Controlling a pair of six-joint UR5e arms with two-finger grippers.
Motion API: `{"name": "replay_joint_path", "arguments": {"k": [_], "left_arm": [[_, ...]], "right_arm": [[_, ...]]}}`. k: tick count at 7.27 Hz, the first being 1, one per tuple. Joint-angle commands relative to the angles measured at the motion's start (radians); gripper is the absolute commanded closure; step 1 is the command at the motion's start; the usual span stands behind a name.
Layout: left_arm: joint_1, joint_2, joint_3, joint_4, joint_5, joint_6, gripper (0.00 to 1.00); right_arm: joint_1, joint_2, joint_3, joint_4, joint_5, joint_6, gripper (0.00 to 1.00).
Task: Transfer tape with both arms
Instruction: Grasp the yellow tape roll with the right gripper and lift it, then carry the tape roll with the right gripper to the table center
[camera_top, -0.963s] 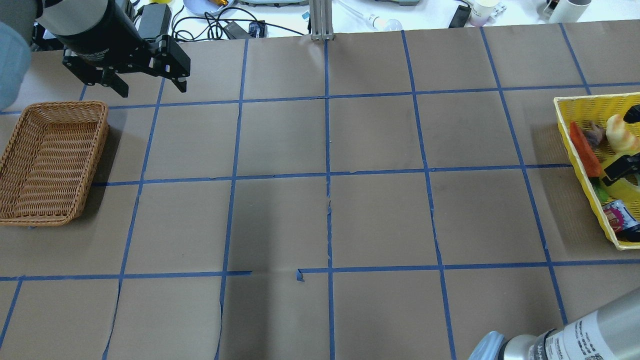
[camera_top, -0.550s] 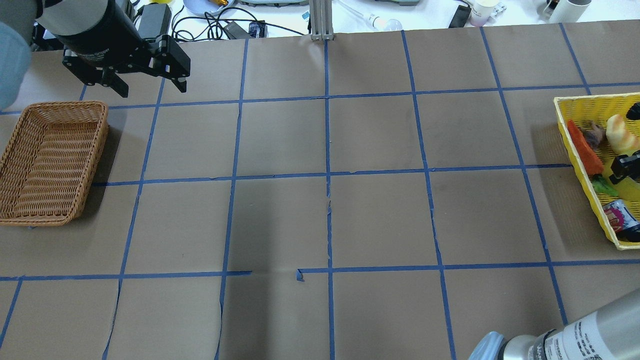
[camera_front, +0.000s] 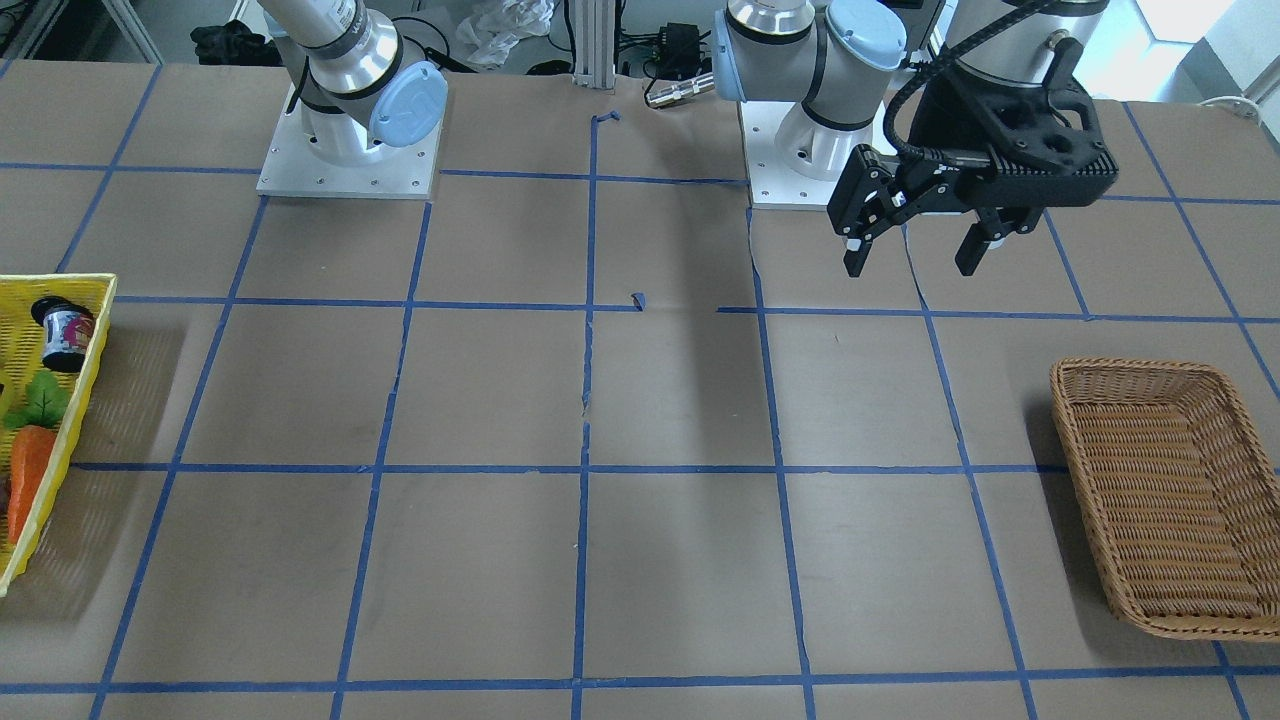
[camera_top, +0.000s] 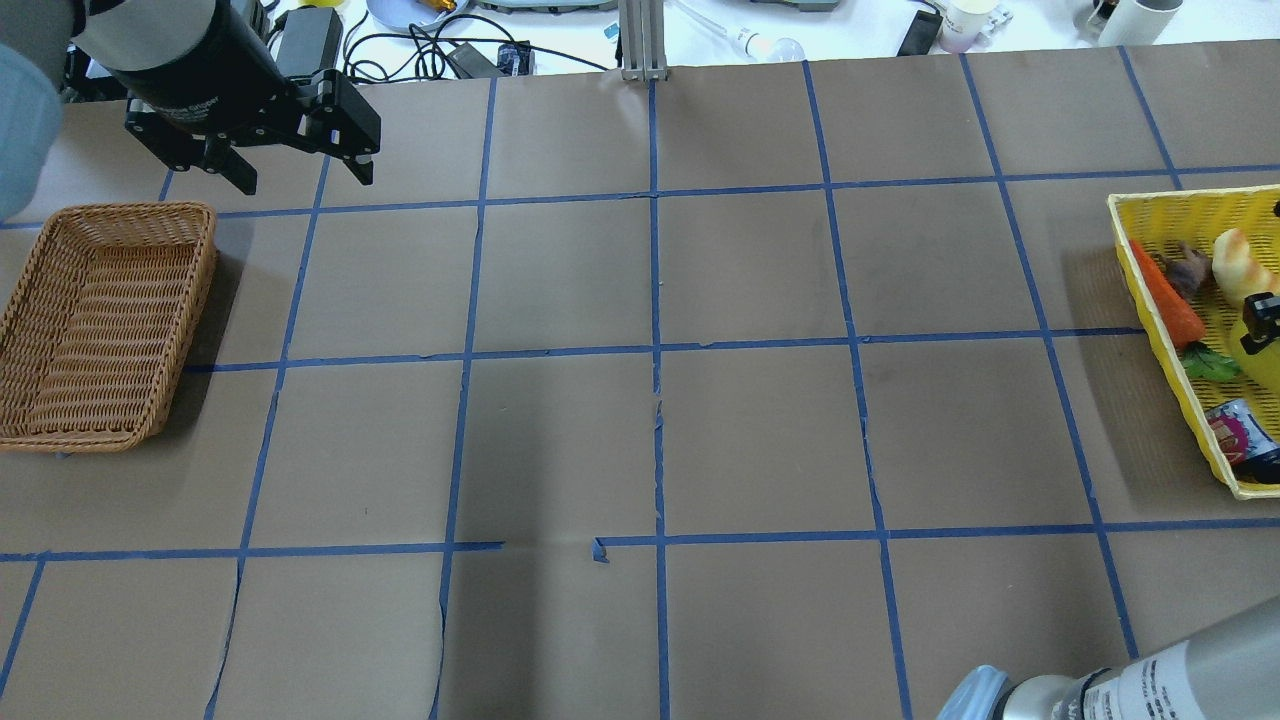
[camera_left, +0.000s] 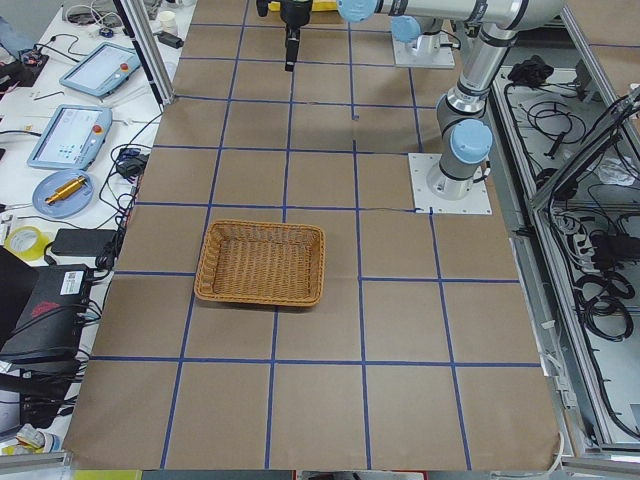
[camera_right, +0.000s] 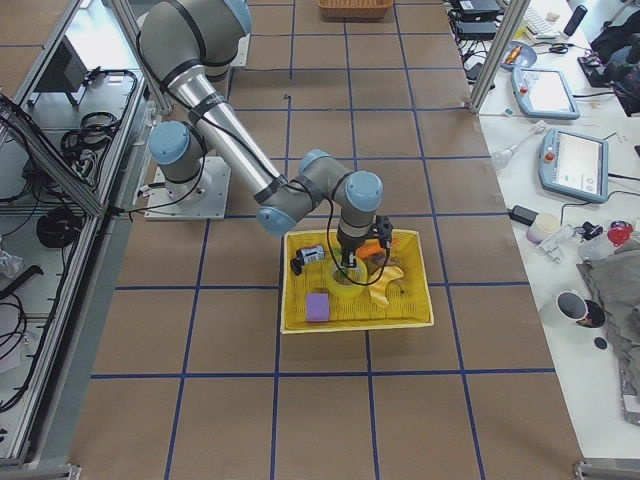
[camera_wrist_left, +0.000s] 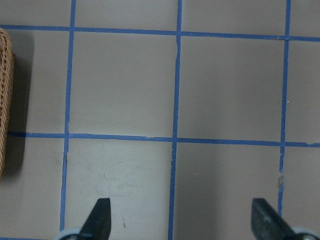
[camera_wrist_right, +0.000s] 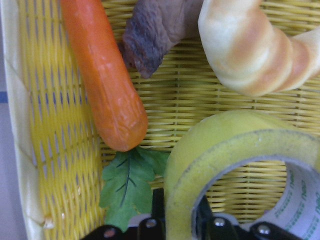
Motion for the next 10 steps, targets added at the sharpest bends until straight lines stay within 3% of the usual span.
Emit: {"name": "replay_joint_path", "arguments": {"k": [1,3,5,7,10], "left_arm": [[0.0,0.0,0.0,0.0,0.0,0.0,0.0],[0.0,0.0,0.0,0.0,0.0,0.0,0.0],[0.0,0.0,0.0,0.0,0.0,0.0,0.0],[0.0,-0.002,0.0,0.0,0.0,0.0,0.0],[0.0,0.0,0.0,-0.002,0.002,0.0,0.0]], "right_arm": [[0.058,-0.096,-0.002,0.072,-0.066,0.016,1.0],[0.215,-0.172,-0.068,0.245,-0.066,0.248,1.0],[0.488,-0.165,-0.149,0.345,-0.048,0.629,1.0],[0.755,-0.115,-0.154,0.327,0.05,1.042,1.0],[0.972,0.019,-0.166,0.189,0.09,1.309,1.0]]}}
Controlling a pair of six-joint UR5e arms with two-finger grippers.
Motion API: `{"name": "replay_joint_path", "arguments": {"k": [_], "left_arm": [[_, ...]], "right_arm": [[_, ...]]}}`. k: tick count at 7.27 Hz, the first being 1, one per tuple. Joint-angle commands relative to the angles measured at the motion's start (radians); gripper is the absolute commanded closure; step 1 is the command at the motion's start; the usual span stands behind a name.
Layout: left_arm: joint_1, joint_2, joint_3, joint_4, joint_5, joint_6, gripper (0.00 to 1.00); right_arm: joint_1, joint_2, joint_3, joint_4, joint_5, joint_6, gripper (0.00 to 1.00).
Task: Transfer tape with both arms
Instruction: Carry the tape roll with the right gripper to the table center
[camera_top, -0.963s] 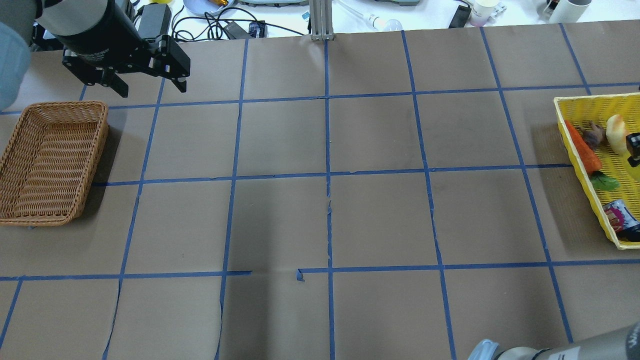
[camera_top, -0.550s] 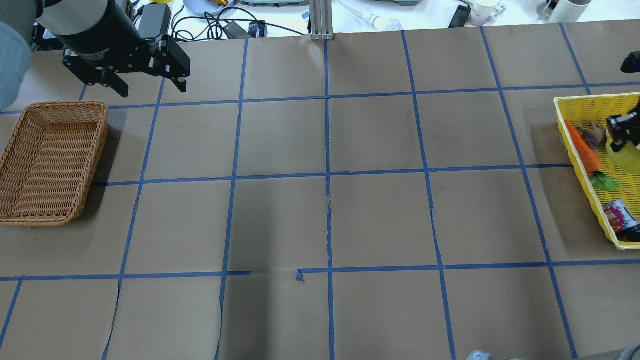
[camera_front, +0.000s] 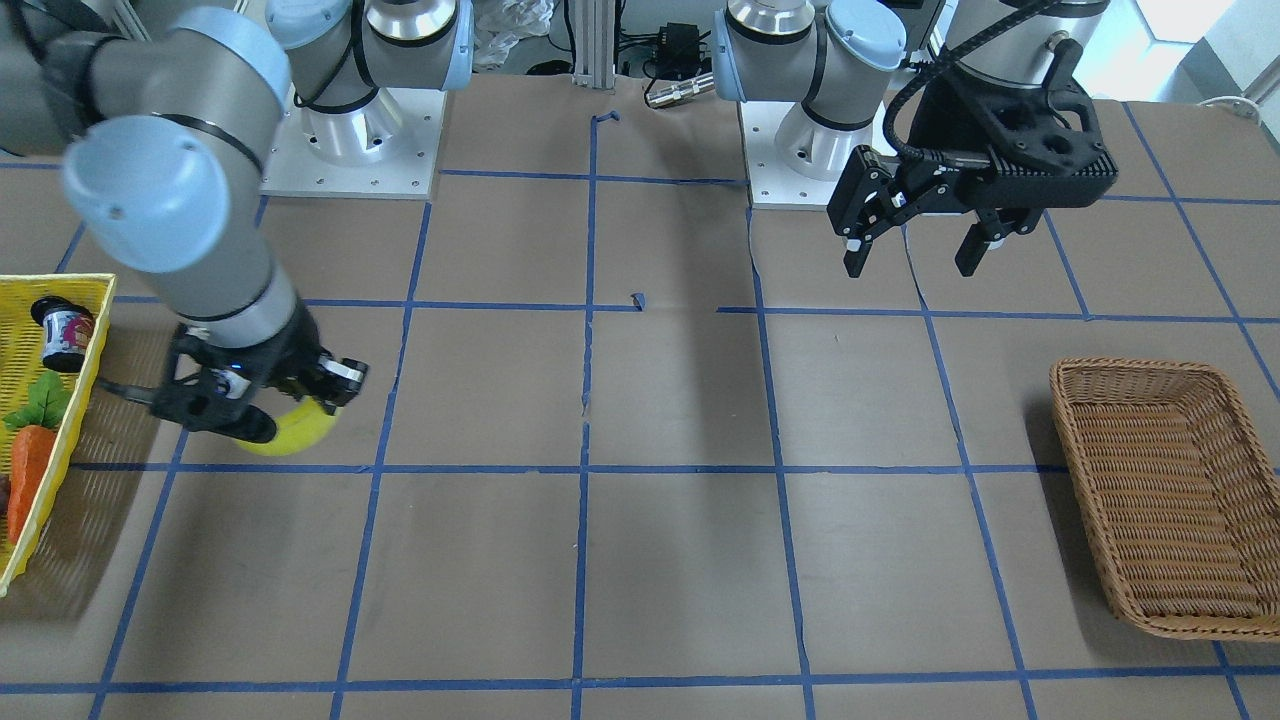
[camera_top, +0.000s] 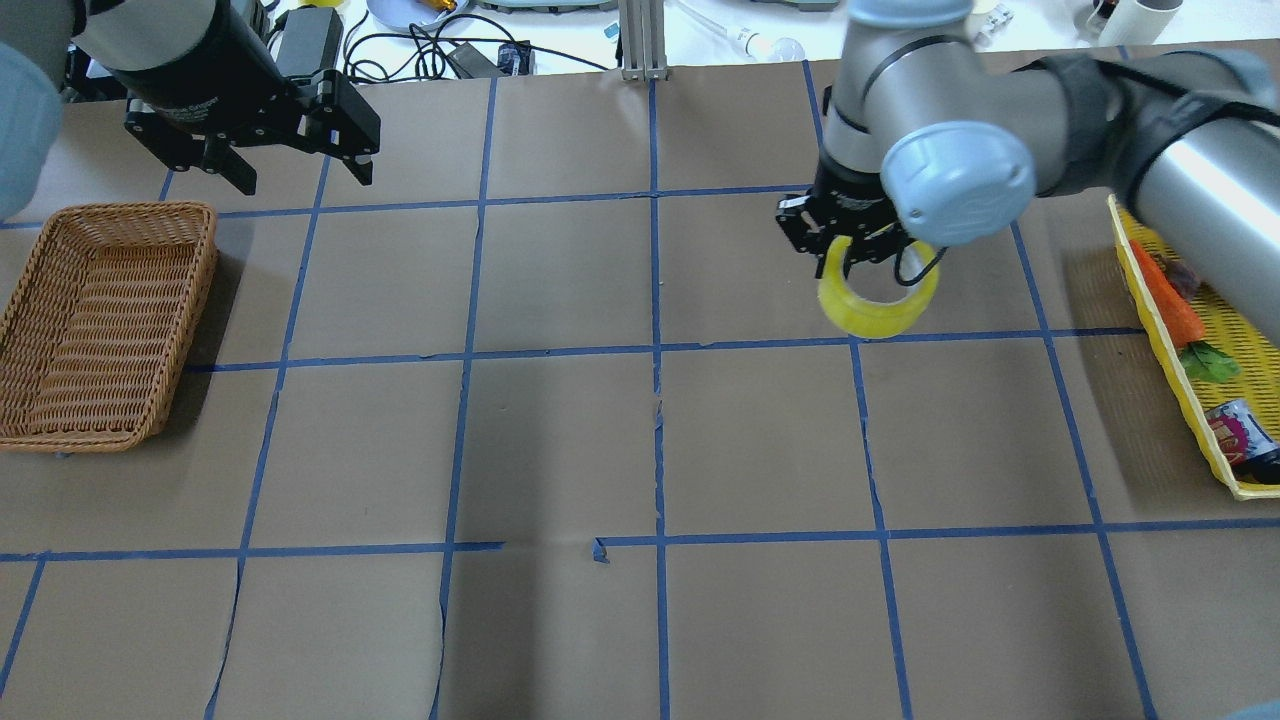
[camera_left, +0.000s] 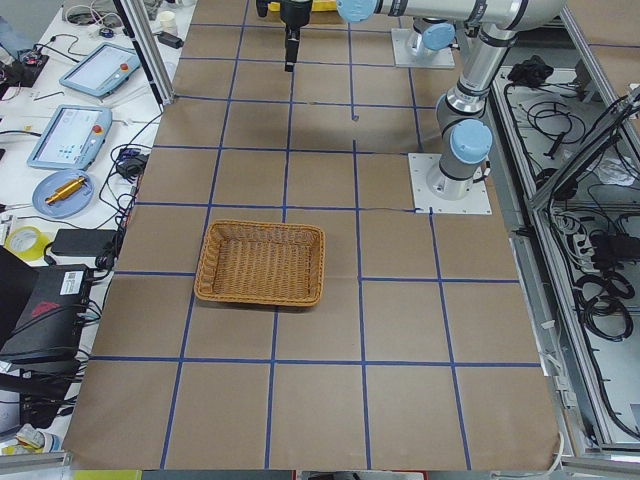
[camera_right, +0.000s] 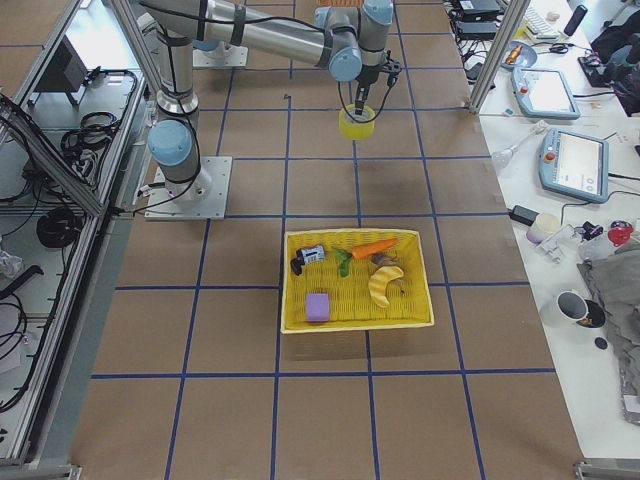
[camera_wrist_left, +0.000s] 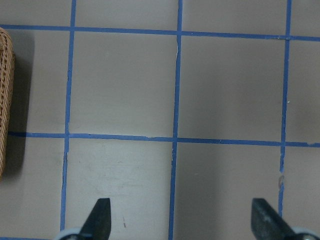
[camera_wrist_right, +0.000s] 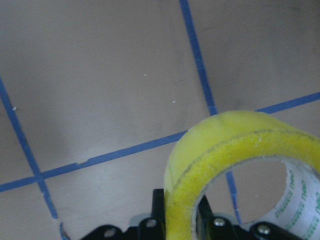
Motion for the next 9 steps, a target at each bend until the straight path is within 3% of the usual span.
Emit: {"name": "replay_joint_path", "arguments": {"k": [1,6,9], "left_arm": [[0.001,0.0,0.0,0.0,0.0,0.0,0.0],[0.001,0.005,0.002,-0.006,0.003,0.002,0.0],[0.001,-0.02,0.002,-0.002,-0.002,0.002,0.0]], "right_arm": [[0.133,0.073,-0.008,-0.077,0.068,0.172,1.0],[0.305,0.188,-0.003,-0.181,0.073,0.362,1.0],[0.309,0.206,-0.014,-0.234,0.092,0.354,1.0]]}}
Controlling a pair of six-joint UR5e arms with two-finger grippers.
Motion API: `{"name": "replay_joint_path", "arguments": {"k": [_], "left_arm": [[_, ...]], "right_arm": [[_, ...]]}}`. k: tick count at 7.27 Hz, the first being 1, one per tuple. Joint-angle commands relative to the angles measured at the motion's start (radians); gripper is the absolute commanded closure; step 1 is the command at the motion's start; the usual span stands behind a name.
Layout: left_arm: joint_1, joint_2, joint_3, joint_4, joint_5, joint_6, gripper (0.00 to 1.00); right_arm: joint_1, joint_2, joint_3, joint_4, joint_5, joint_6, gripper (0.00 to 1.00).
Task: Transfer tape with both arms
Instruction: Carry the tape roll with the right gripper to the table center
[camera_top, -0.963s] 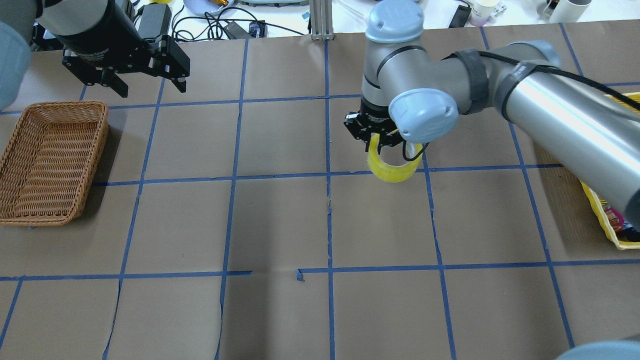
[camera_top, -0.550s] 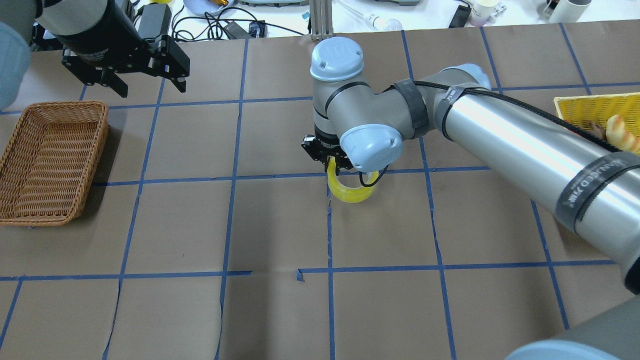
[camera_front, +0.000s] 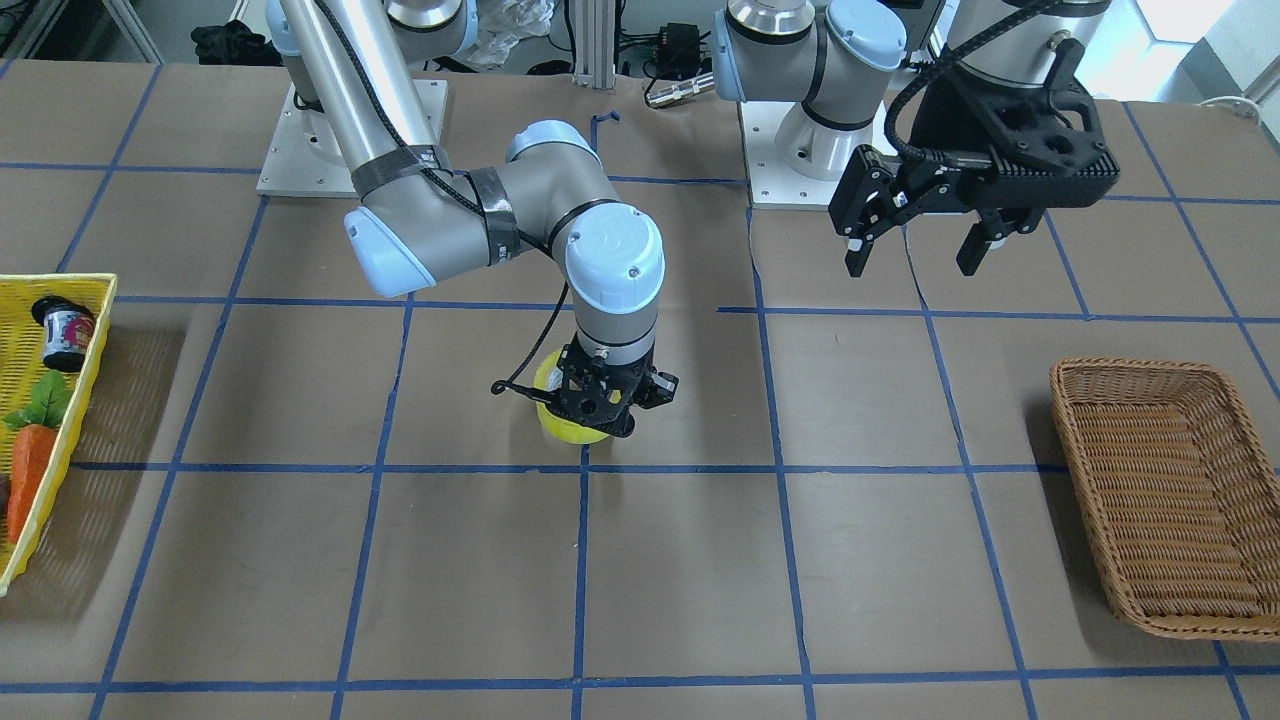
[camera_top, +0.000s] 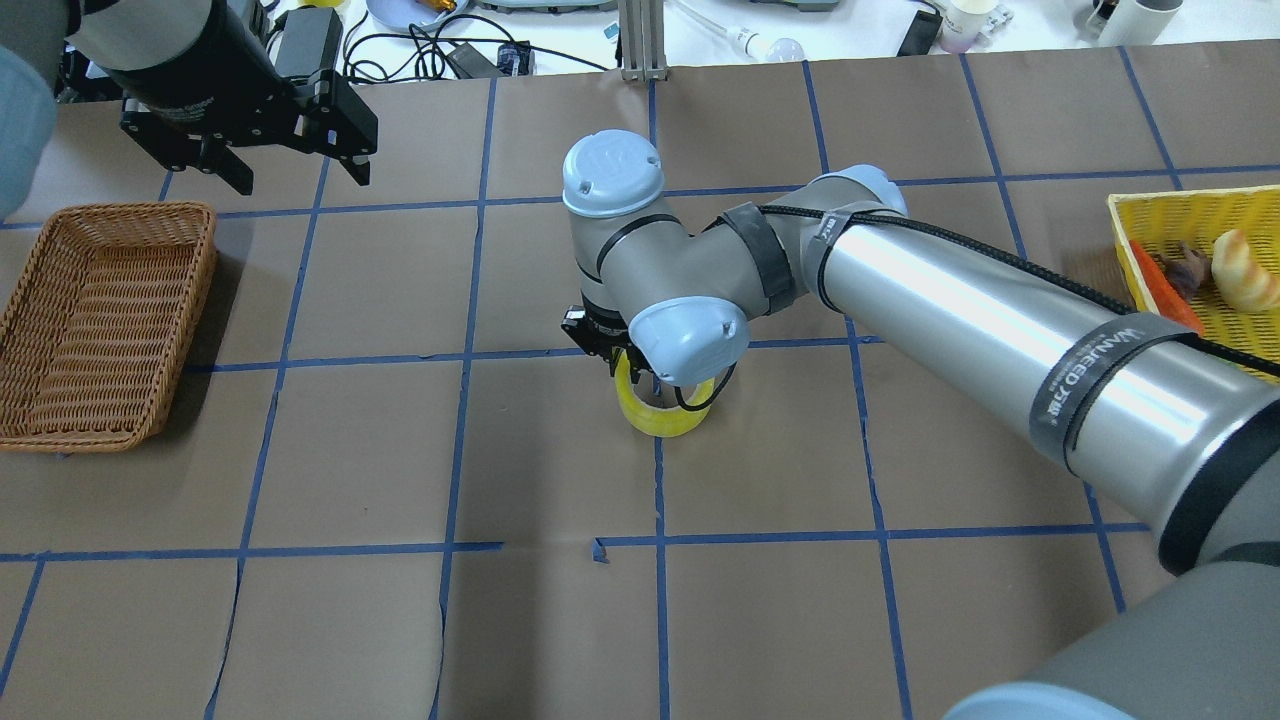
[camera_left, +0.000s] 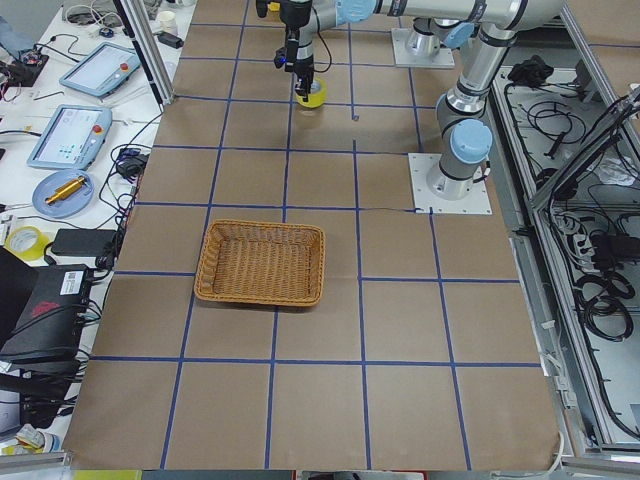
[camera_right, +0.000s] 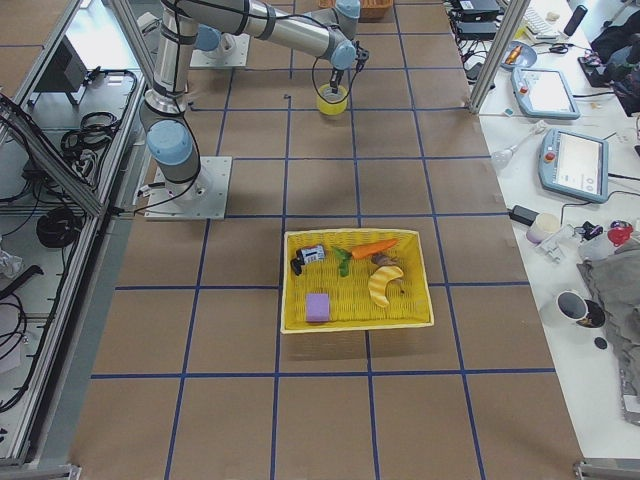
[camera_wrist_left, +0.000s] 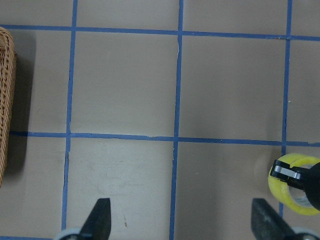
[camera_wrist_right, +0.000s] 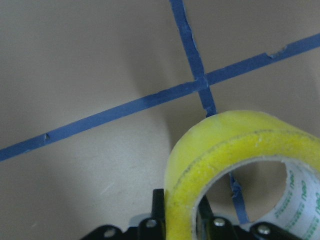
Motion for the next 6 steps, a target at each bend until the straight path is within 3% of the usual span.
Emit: {"name": "replay_joint_path", "arguments": {"k": [1,2,3,6], "left_arm": [[0.0,-0.012,0.0,0.0,0.001,0.0,0.0],[0.002,-0.009,0.0,-0.001,0.006,0.0,0.0],[0.002,-0.006,0.0,-0.003,0.006,0.0,0.0],[0.026,-0.023,-0.003,-0.001,-0.013,0.023,0.0]], "right_arm": [[0.002,0.024,-0.003,-0.047,-0.006,-0.005,1.0],[0.002,0.027,0.004,-0.047,-0.007,-0.001,0.39],[0.001,0.017,-0.002,-0.033,-0.011,0.01,0.0],[-0.095,-0.107,-0.007,0.005,-0.012,-0.069,0.0]]}}
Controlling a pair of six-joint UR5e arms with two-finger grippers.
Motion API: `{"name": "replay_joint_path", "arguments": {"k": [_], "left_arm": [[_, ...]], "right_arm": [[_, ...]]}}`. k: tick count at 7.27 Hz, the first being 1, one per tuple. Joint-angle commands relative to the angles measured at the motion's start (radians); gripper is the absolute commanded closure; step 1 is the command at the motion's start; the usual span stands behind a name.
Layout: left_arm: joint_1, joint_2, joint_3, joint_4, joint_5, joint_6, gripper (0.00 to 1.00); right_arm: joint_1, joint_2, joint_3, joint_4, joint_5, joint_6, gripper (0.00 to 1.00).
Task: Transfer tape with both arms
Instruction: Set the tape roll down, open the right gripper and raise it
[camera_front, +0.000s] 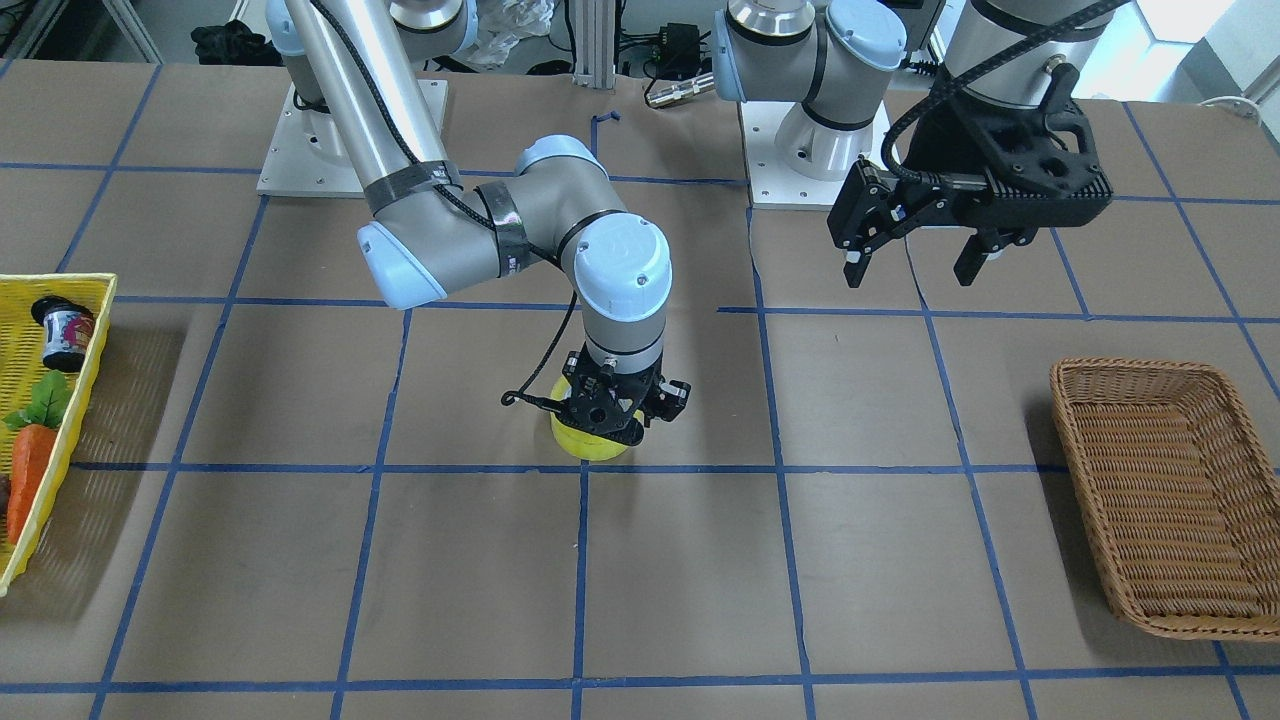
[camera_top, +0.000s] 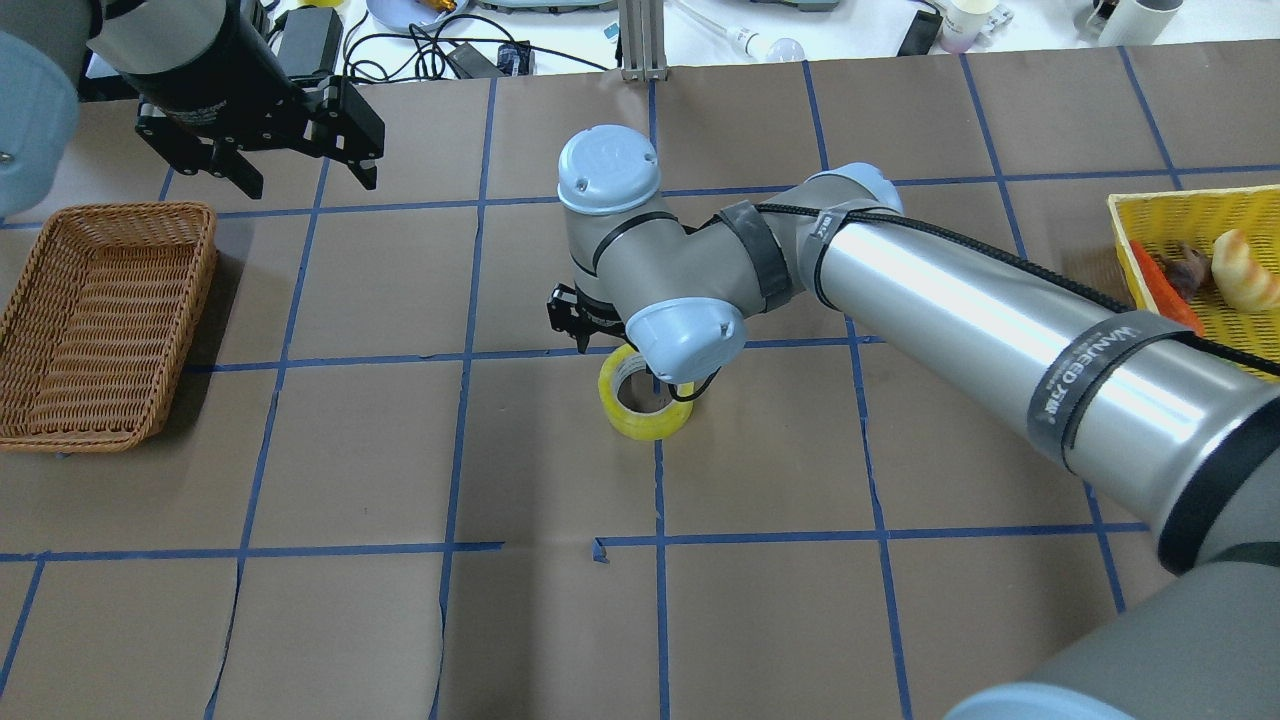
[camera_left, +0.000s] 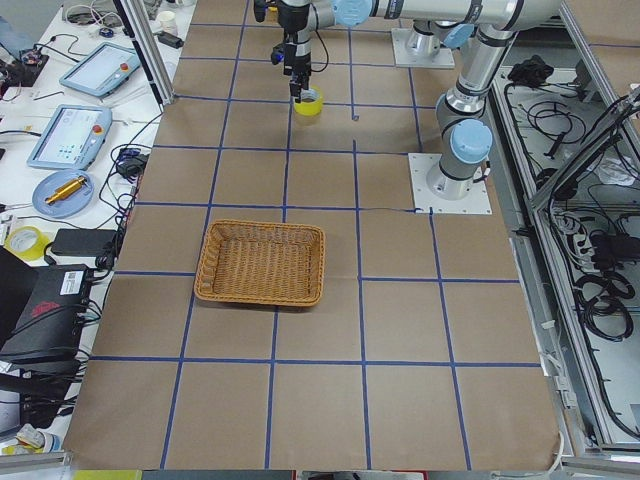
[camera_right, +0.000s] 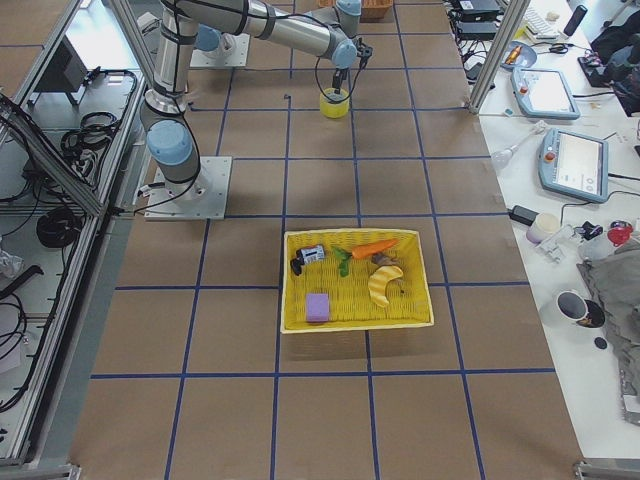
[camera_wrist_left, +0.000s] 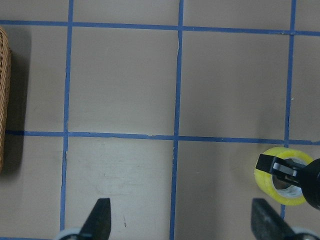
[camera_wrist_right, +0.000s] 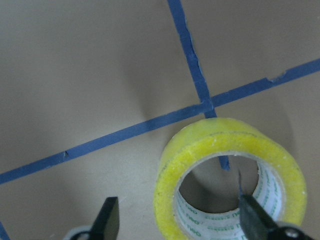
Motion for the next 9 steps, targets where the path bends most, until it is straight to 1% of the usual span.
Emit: {"name": "replay_joint_path", "arguments": {"k": [1,2,3,4,5,6,7,8,9], "left_arm": [[0.02,-0.027,-0.014,0.001,-0.002,0.048,0.0],[0.017,-0.045,-0.048,0.014,-0.005,-0.01,0.0],[-0.001,-0.083,-0.104,0.14,-0.008,-0.091,0.0],[-0.064,-0.123,-0.152,0.22,-0.006,-0.108,0.0],[-0.146,-0.159,-0.163,0.231,-0.005,-0.203,0.0],[-0.218,-0.203,-0.165,0.295,-0.009,-0.308,0.0],[-0.292,-0.246,-0.166,0.314,-0.008,-0.372,0.0],[-0.334,-0.28,-0.183,0.317,-0.008,-0.38,0.0],[-0.351,-0.298,-0.238,0.372,-0.008,-0.38,0.0]], "right_arm": [[-0.144,-0.142,-0.001,0.102,-0.003,-0.158,0.0],[-0.223,-0.22,0.009,0.197,-0.003,-0.309,0.0],[-0.271,-0.283,0.01,0.3,-0.037,-0.431,0.0],[-0.301,-0.343,0.009,0.368,-0.124,-0.521,0.0],[-0.315,-0.394,0.009,0.437,-0.134,-0.539,0.0],[-0.329,-0.431,0.009,0.5,-0.149,-0.535,0.0],[-0.337,-0.449,0.009,0.552,-0.151,-0.533,0.0],[-0.336,-0.451,0.003,0.548,-0.148,-0.544,0.0],[-0.334,-0.447,-0.001,0.543,-0.151,-0.539,0.0]]}}
